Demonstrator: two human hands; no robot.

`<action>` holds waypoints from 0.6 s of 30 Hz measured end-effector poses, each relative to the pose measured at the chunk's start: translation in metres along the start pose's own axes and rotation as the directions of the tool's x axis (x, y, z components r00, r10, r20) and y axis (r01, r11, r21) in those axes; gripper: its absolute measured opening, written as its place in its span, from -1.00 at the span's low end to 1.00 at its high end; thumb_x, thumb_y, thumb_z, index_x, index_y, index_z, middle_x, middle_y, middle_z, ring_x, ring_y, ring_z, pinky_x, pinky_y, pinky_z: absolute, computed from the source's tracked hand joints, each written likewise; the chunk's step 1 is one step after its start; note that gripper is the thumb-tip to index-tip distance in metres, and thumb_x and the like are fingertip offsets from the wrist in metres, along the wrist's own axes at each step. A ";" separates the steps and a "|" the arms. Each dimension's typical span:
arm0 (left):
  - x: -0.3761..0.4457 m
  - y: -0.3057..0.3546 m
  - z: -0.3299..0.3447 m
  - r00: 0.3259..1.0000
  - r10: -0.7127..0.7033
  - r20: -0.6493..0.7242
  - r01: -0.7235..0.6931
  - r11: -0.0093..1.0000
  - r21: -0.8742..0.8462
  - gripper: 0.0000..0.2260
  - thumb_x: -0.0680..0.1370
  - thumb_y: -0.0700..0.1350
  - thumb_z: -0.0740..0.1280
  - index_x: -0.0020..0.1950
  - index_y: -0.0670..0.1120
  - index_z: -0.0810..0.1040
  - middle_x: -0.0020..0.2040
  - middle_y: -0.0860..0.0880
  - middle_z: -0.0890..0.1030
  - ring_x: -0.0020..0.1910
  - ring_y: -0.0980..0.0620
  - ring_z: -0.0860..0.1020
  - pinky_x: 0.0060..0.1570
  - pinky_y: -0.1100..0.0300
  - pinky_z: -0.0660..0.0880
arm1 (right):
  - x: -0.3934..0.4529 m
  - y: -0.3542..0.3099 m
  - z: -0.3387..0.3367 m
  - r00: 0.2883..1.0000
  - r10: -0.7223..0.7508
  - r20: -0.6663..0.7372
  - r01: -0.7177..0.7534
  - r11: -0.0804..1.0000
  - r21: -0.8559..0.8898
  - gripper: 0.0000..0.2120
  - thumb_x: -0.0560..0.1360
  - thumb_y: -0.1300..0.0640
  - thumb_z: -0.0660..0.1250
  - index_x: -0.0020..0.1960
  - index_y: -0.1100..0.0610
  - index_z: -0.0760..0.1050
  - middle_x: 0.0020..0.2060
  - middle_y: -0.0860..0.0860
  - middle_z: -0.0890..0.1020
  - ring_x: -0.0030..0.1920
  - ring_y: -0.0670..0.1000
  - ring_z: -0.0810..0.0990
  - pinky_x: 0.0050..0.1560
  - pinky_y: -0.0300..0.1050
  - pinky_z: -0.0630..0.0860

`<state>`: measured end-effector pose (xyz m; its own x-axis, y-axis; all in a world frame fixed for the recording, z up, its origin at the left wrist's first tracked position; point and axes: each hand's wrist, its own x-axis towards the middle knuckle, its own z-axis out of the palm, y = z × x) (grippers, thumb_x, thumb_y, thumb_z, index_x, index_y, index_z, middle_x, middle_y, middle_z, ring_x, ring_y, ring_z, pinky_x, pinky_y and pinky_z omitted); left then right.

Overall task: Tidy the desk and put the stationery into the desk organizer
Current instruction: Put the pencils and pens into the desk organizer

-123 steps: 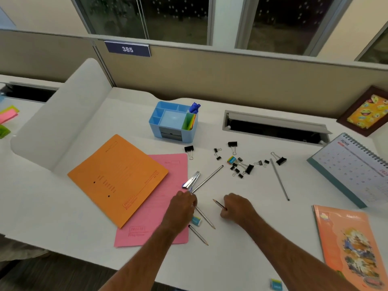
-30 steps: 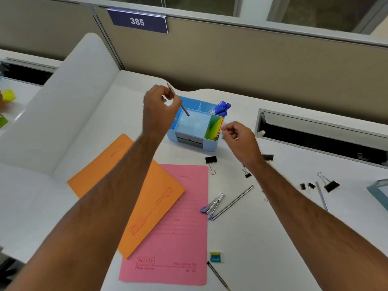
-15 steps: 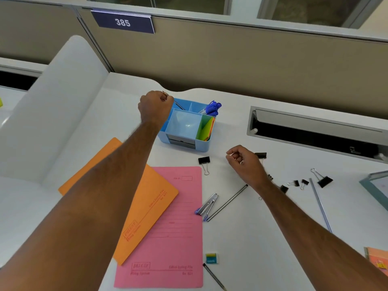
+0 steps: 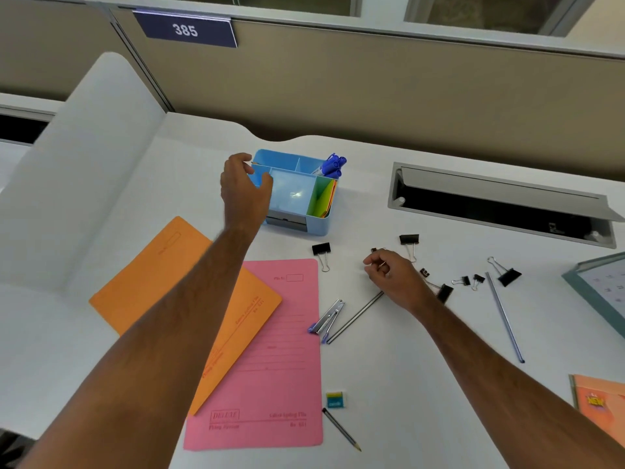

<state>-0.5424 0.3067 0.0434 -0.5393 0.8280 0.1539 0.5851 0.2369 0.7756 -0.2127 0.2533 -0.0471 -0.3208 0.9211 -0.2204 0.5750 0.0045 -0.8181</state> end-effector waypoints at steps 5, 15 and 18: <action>-0.061 0.007 0.004 0.983 0.184 0.023 -0.184 0.983 -0.007 -0.67 0.58 -0.20 0.44 0.29 -0.17 0.45 0.16 -0.12 0.52 0.20 0.00 0.50 0.22 0.05 0.56 | -0.024 0.007 0.001 1.000 0.011 -0.017 -0.011 1.000 -0.005 -0.89 0.57 0.18 0.37 0.02 -0.01 0.59 -0.24 -0.14 0.55 -0.35 -0.18 0.45 -0.27 -0.40 0.41; -0.198 0.018 0.050 0.748 0.360 0.558 -0.513 0.847 0.141 -0.78 0.61 0.00 0.38 0.19 -0.09 0.59 0.11 -0.06 0.58 0.13 -0.11 0.49 0.14 -0.05 0.42 | -0.073 0.023 -0.001 0.996 0.093 -0.014 -0.093 0.996 -0.009 -0.92 0.56 0.15 0.38 -0.04 -0.03 0.58 -0.25 -0.06 0.64 -0.32 -0.20 0.52 -0.24 -0.33 0.45; -0.222 0.021 0.068 0.675 0.275 0.684 -0.550 0.806 0.219 -0.70 0.65 0.09 0.31 0.29 -0.06 0.56 0.21 -0.04 0.58 0.22 -0.10 0.48 0.18 0.00 0.36 | -0.083 0.025 -0.005 0.992 0.123 -0.033 -0.123 0.992 -0.012 -0.91 0.56 0.14 0.37 -0.06 -0.04 0.57 -0.25 -0.06 0.64 -0.34 -0.20 0.51 -0.26 -0.34 0.44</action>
<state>-0.3693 0.1619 -0.0160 0.2110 0.9722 -0.1019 0.9006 -0.1528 0.4069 -0.1679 0.1790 -0.0471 -0.2228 0.9270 -0.3016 0.6190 -0.1045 -0.7784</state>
